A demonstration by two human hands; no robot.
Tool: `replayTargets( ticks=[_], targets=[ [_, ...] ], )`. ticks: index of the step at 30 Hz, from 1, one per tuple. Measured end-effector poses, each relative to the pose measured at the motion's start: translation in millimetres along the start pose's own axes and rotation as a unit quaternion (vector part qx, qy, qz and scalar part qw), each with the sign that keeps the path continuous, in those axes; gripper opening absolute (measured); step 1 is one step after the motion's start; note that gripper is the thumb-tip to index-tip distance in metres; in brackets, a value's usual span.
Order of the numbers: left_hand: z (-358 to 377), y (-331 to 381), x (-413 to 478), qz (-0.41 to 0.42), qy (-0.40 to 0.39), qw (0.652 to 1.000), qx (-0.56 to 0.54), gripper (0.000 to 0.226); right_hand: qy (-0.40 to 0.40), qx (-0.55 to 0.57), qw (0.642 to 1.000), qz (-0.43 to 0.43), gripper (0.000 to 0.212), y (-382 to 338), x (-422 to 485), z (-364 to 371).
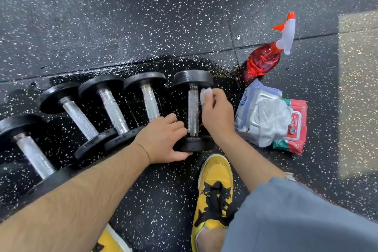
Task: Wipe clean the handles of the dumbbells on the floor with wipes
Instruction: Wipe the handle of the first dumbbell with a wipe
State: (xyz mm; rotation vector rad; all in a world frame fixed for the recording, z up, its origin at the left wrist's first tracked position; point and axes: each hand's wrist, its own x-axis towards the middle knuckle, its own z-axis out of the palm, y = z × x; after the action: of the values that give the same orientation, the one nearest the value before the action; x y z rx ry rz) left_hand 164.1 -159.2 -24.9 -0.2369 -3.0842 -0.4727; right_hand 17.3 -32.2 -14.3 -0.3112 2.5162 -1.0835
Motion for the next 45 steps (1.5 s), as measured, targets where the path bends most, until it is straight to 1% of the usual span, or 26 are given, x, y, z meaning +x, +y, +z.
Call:
replayTargets(
  ticks=[3,5,7,9,11,12,13,14,16,18,19,21,23,25,28,30,31,34,36,37,38,39,40,42,43,45],
  targets=[
    [0.1,-0.3,-1.0,0.002,-0.006,1.0,-0.004,0.054,0.042,0.019,0.999,-0.003,0.023,10.5,-1.8,-1.5],
    [-0.4,0.4,-1.2,0.001,-0.006,1.0,-0.001,0.054,0.068,0.034,0.997,-0.03,0.019,9.0,-4.8,-2.7],
    [-0.5,1.1,-0.3,0.0,-0.004,1.0,0.003,0.053,0.098,0.051,0.99,-0.092,0.015,2.8,-6.8,-5.3],
    [-0.3,1.2,0.3,-0.002,-0.006,1.0,0.0,0.053,0.111,0.059,0.976,-0.178,0.011,-1.8,-4.6,-6.1],
    [0.1,0.6,-0.1,-0.003,-0.008,1.0,-0.005,0.053,0.065,0.021,0.964,-0.257,0.005,0.2,-1.3,-0.5],
    [0.3,0.6,-0.6,-0.003,-0.008,1.0,-0.005,0.054,0.026,-0.011,0.962,-0.273,0.004,3.5,-1.5,4.6],
    [0.4,0.5,-0.8,-0.002,-0.007,1.0,-0.003,0.054,-0.006,-0.034,0.963,-0.268,0.005,6.9,-3.2,9.8],
    [0.0,0.7,-1.2,0.0,-0.005,1.0,-0.001,0.054,-0.022,-0.039,0.968,-0.249,0.008,10.3,-5.5,14.5],
    [-0.5,0.8,-0.7,0.001,-0.001,1.0,0.0,0.053,-0.011,0.002,0.983,-0.183,0.015,10.7,-9.0,17.9],
    [-1.0,1.0,0.3,0.0,0.001,1.0,-0.004,0.053,0.012,0.077,0.994,-0.071,0.014,3.1,-8.3,15.5],
    [-0.8,1.2,0.4,-0.001,0.001,1.0,-0.006,0.053,0.013,0.12,0.993,-0.011,0.01,-2.5,-6.7,13.8],
    [-0.3,1.3,0.2,-0.002,0.0,1.0,-0.006,0.053,-0.009,0.165,0.983,0.076,0.022,-10.9,0.2,16.1],
    [-0.1,1.0,0.1,-0.001,-0.001,1.0,-0.003,0.053,-0.047,0.133,0.984,0.11,0.034,-17.5,7.7,22.2],
    [0.5,0.3,-0.2,0.0,0.0,1.0,0.0,0.054,-0.084,0.096,0.984,0.124,0.036,-21.2,12.3,28.5],
    [1.4,0.3,-0.7,0.0,-0.003,1.0,-0.002,0.054,-0.1,0.126,0.973,0.165,0.036,-19.2,17.7,34.3],
    [1.0,0.4,-0.7,-0.001,-0.008,1.0,-0.004,0.053,-0.125,0.181,0.957,0.188,0.039,-15.4,21.4,35.8],
    [0.9,0.4,-0.6,-0.001,-0.011,1.0,-0.004,0.053,-0.149,0.228,0.94,0.207,0.041,-13.1,24.3,34.5],
    [1.1,0.4,-0.6,-0.002,-0.014,1.0,-0.007,0.052,-0.24,0.361,0.867,0.247,0.043,-1.0,34.5,25.1],
    [1.6,0.3,0.2,-0.003,-0.013,1.0,-0.005,0.052,-0.286,0.403,0.832,0.252,0.041,6.8,37.7,21.1],
    [2.0,0.5,0.3,-0.002,-0.012,1.0,-0.003,0.052,-0.3,0.4,0.83,0.247,0.039,7.1,37.9,20.4],
    [2.0,0.4,0.5,0.0,-0.01,1.0,-0.002,0.052,-0.307,0.384,0.839,0.235,0.038,5.0,38.4,21.1],
    [1.8,0.4,0.4,0.001,-0.008,1.0,-0.003,0.052,-0.3,0.345,0.863,0.217,0.04,-1.8,38.0,23.1],
    [1.7,0.3,0.5,0.001,-0.006,1.0,-0.005,0.052,-0.28,0.285,0.895,0.197,0.046,-8.4,37.4,25.5],
    [1.8,0.6,0.5,0.001,-0.001,1.0,-0.004,0.051,-0.224,0.147,0.949,0.167,0.051,-22.7,35.5,30.4],
    [1.9,0.9,0.5,0.001,0.0,1.0,-0.001,0.052,-0.197,0.08,0.966,0.149,0.048,-28.7,33.9,32.6],
    [1.8,1.4,0.9,0.003,0.002,1.0,0.003,0.054,-0.142,-0.035,0.982,0.118,0.043,-32.2,30.6,39.1]
  ],
)
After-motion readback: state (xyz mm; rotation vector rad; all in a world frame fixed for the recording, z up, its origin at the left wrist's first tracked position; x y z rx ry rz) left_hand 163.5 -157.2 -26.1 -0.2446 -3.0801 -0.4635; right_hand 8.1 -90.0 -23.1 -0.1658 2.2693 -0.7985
